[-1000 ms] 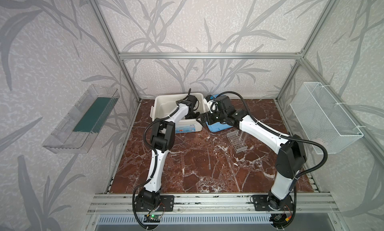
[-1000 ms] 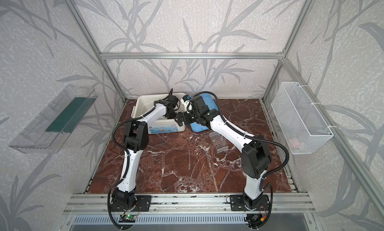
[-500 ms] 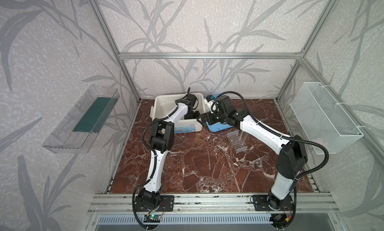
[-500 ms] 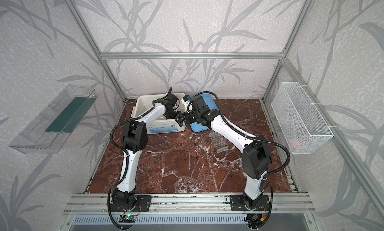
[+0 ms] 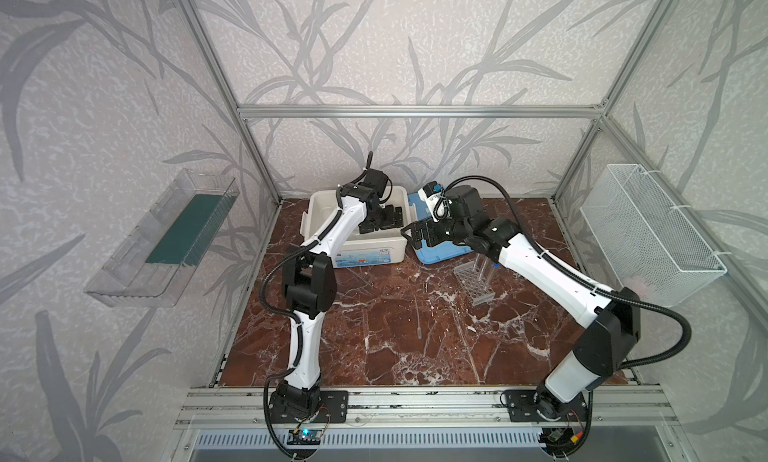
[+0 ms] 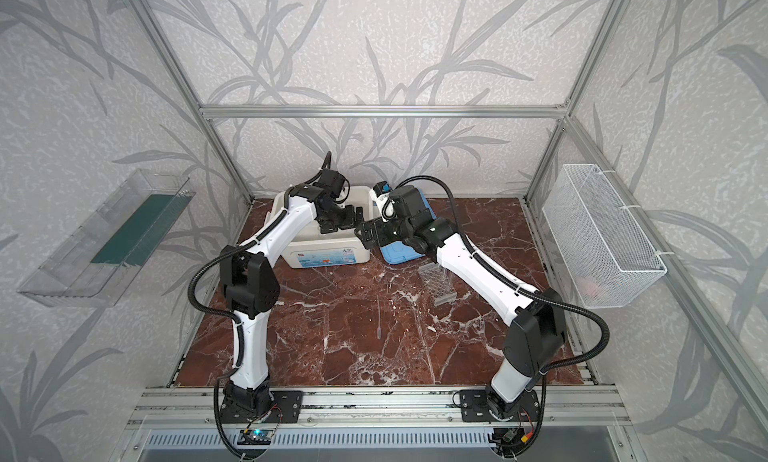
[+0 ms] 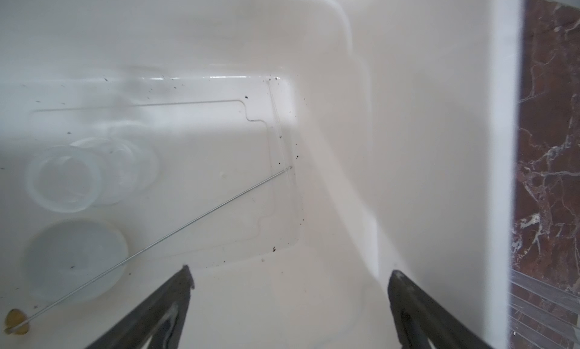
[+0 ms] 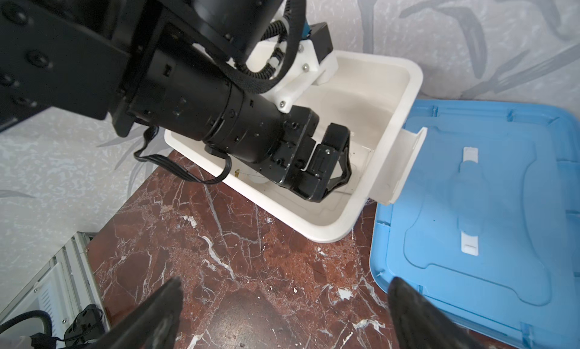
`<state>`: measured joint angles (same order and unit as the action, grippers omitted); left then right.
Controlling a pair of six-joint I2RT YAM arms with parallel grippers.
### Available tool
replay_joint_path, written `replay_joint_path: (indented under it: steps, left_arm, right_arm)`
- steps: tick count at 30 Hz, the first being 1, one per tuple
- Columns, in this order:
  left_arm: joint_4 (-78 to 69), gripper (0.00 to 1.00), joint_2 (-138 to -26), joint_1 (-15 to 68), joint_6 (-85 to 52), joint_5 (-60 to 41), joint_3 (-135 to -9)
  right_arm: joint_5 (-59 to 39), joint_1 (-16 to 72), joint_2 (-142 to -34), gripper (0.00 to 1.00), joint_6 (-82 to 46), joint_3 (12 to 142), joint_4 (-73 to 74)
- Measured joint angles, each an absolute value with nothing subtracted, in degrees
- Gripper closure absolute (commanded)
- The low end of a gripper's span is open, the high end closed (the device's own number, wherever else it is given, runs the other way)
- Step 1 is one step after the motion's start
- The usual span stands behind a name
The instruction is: Organize the chemistry lab equipment
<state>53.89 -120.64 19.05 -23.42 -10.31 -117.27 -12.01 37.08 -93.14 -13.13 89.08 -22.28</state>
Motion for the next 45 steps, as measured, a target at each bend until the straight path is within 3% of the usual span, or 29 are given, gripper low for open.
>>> replay_joint_path:
  steps: [13,27,34,45]
  left_arm:
    - [50.0,0.03,-94.0,22.7,-27.6,-11.6,-99.1]
    - [49.6,0.11,-70.6,43.2,-35.3,-6.3,-73.0]
    - [46.0,0.19,-75.2,53.1,-44.6,-5.2,-63.5]
    - [34.2,0.38,-90.5,57.8,-56.6,-5.7,-59.6]
  right_arm:
    - [-12.5,37.0,-78.4,0.01,-9.7,76.5,-27.3]
    - [-13.9,39.2,-59.6,0.01,-5.5,57.3,-36.0]
    - [-13.5,39.2,-56.1,0.0,-6.2,50.6,-36.7]
    - [-11.0,40.2,-54.2,0.01,-8.8,46.7,-36.4]
